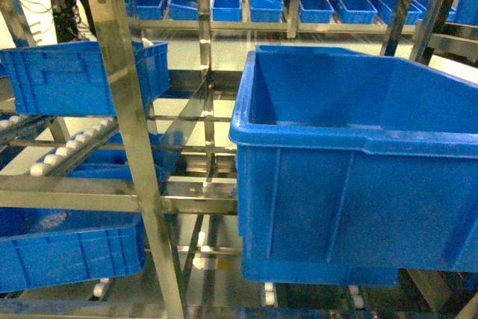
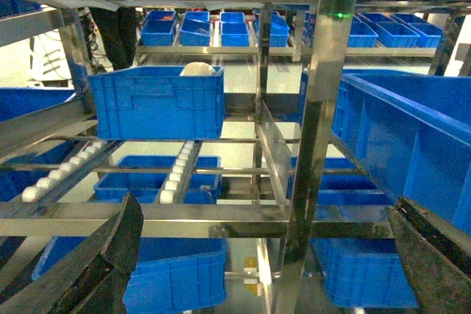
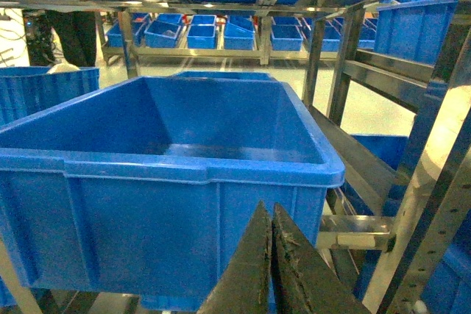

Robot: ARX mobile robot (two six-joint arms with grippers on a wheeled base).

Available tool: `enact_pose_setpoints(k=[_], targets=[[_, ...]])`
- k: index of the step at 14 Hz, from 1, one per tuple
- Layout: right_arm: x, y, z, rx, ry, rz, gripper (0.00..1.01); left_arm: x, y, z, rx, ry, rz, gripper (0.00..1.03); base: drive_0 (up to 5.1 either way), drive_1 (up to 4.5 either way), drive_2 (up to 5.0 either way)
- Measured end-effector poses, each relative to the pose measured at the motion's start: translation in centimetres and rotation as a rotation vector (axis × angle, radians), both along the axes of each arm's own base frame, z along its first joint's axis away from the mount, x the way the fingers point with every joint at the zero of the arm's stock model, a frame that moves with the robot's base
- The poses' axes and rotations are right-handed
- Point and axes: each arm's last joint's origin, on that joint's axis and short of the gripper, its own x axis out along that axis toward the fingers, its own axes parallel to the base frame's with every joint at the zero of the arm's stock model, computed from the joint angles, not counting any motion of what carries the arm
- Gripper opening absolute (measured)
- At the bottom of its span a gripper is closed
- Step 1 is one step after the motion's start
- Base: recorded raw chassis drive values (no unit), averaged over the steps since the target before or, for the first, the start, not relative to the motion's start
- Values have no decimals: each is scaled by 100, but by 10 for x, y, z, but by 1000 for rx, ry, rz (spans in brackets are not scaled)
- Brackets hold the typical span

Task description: Place magnetic block on left shelf second layer

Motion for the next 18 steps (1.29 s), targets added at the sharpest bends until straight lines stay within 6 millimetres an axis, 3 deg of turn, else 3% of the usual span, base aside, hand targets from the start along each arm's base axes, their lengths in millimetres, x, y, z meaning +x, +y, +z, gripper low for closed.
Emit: enact_pose_setpoints(k=[5,12,18], targets=[[-11,0,-3,-1,6,0,2,0,0,0,0,-1,1,98,0,0,0],[-11,0,-3,0,11,0,100,0,0,0,0,0,0,98,0,0,0],[-11,0,-3,0,11,0,98,0,0,0,0,0,0,98,0,0,0]])
